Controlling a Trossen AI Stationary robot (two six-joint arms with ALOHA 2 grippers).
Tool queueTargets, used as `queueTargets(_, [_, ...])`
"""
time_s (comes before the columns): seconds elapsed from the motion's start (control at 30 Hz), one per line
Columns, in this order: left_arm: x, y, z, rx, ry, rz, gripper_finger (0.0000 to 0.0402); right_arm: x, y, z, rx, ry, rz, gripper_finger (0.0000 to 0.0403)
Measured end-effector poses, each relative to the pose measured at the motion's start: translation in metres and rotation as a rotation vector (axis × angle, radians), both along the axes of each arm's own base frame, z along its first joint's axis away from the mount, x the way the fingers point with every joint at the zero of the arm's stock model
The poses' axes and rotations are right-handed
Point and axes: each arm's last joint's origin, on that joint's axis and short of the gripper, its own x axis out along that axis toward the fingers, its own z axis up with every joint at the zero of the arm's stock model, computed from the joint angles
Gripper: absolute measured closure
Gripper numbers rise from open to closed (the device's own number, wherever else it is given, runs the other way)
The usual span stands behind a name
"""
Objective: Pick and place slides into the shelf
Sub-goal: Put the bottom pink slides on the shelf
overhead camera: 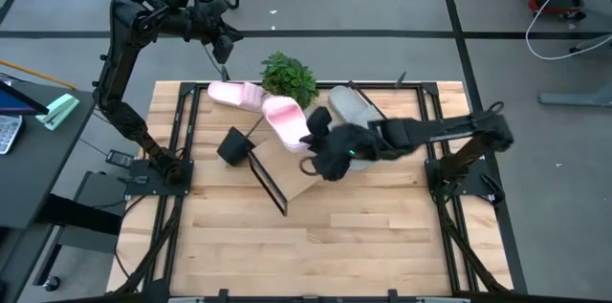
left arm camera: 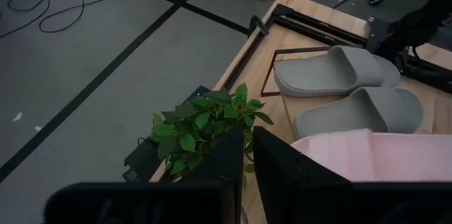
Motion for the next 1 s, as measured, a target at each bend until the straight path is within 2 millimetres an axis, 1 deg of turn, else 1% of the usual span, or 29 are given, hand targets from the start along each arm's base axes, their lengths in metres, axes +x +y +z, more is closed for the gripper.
queueTargets(0.1, [0.0, 0.0, 0.0, -0.002, -0.001, 0.002, 0.0363, -0.013, 0.006, -0.021, -0.022, -0.024, 0.017, 0.0346])
queueTargets(0.2, [0.0, 0.0, 0.0, -0.005, -0.003, 0.004, 0.037, -0.025, 0.011, -0.042, -0.028, -0.012, 0.016, 0.0346])
queueTargets(0.27, [0.0, 0.0, 0.0, -0.011, -0.006, 0.009, 0.0374, -0.029, 0.014, -0.054, -0.042, -0.02, 0.012, 0.0346])
queueTargets(0.37, [0.0, 0.0, 0.0, -0.02, -0.011, 0.018, 0.0379, -0.031, 0.02, -0.065, -0.064, -0.056, 0.016, 0.0346])
queueTargets(0.47, [0.0, 0.0, 0.0, -0.021, -0.012, 0.018, 0.0381, -0.028, 0.023, -0.069, -0.052, -0.096, 0.022, 0.0346])
queueTargets(0.63, [0.0, 0.0, 0.0, -0.037, -0.02, 0.035, 0.0375, -0.026, 0.025, -0.066, -0.017, -0.15, 0.012, 0.0346])
queueTargets(0.77, [0.0, 0.0, 0.0, -0.037, -0.02, 0.036, 0.0373, -0.028, 0.022, -0.071, 0.032, -0.106, -0.011, 0.0346])
queueTargets(1.0, [0.0, 0.0, 0.0, -0.033, -0.018, 0.033, 0.0385, -0.029, 0.024, -0.077, 0.119, -0.066, 0.0, 0.0346])
